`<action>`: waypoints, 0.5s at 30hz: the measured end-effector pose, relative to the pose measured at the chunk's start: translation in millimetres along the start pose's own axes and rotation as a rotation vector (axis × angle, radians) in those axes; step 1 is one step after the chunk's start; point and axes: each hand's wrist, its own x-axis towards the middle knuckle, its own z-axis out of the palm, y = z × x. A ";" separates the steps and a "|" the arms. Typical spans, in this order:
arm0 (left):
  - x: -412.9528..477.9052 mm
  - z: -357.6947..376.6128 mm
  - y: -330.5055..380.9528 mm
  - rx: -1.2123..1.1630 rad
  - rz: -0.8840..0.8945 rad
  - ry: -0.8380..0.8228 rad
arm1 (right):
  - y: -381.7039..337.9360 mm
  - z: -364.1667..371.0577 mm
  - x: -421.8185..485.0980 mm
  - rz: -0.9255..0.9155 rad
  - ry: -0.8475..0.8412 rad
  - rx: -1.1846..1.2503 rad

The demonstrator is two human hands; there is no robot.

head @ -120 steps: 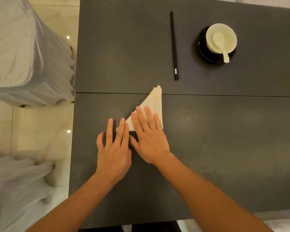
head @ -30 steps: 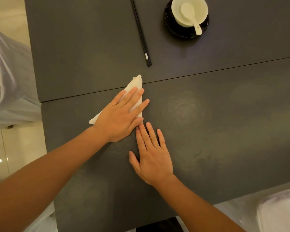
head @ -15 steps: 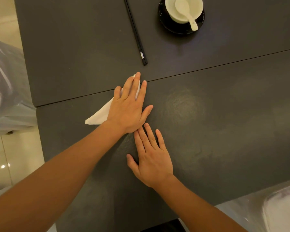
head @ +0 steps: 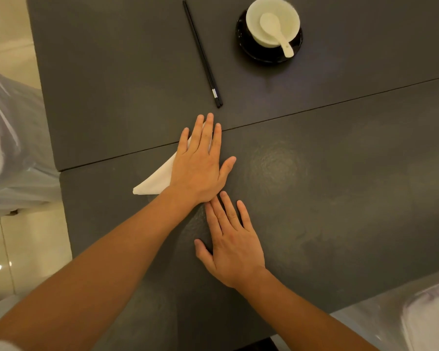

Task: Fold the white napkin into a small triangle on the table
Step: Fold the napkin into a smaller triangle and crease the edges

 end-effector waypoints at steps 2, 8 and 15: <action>1.1 -5.4 2.7 0.015 -0.017 -0.042 | -0.6 -1.5 1.7 0.007 0.005 0.002; -7.4 -27.6 -9.8 -0.383 -0.010 -0.028 | 0.2 -2.0 -1.0 -0.001 0.011 -0.015; -80.7 -31.7 -43.5 -0.405 -0.438 0.130 | -0.4 -2.9 -0.8 0.001 -0.010 0.002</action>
